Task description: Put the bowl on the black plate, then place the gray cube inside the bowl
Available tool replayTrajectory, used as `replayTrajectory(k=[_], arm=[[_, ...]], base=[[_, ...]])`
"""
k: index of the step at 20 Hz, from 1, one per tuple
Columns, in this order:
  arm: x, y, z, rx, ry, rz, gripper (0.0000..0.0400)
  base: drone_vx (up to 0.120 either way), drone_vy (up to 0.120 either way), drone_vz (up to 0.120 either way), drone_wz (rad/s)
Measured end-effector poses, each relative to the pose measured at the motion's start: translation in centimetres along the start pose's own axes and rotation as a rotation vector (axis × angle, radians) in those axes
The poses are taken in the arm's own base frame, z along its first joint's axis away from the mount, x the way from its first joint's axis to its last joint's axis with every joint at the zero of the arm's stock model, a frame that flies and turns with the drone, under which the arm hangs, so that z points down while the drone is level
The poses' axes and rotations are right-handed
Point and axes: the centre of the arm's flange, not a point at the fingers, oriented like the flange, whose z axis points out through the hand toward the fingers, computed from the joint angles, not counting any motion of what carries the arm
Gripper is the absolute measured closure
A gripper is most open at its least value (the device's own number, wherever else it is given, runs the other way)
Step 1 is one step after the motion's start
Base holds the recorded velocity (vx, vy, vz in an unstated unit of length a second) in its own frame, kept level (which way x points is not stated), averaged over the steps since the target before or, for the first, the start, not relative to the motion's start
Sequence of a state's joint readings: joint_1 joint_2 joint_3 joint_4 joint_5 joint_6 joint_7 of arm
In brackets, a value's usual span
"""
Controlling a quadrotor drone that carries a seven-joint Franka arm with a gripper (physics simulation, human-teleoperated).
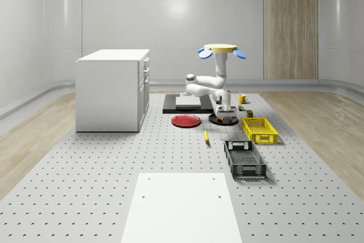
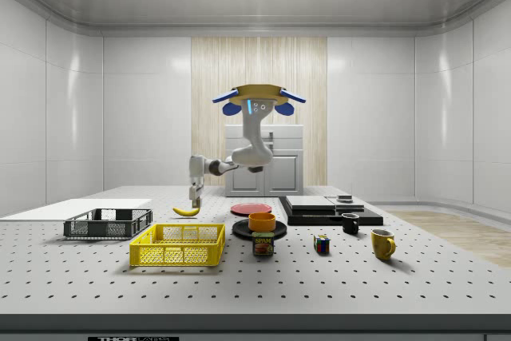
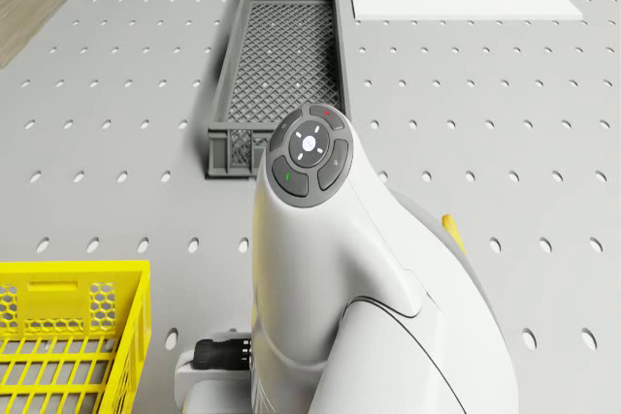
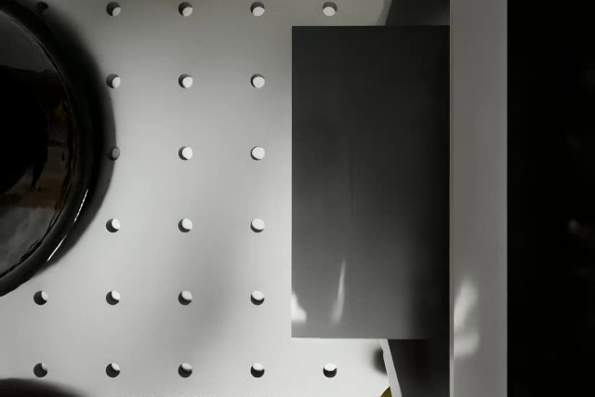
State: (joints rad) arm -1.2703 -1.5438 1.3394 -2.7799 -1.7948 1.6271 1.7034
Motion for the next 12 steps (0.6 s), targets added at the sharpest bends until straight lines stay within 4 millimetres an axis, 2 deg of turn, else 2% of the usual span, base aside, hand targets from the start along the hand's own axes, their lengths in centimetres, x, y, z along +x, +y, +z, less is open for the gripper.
replayTrajectory(k=[5, 8, 9, 12], arm=[[0.0, 0.0, -0.04, 0.0, 0.0, 0.0, 0.015], [0.0, 0.0, -0.05, 0.0, 0.0, 0.0, 0.015], [0.0, 0.0, -0.06, 0.0, 0.0, 0.0, 0.015], [0.0, 0.0, -0.06, 0.0, 0.0, 0.0, 0.015]], base=[[0.0, 0.12, 0.0, 0.0], [0.0, 0.12, 0.107, 0.0], [0.0, 0.0, 0.0, 0.0], [-0.027, -0.12, 0.0, 0.0]])
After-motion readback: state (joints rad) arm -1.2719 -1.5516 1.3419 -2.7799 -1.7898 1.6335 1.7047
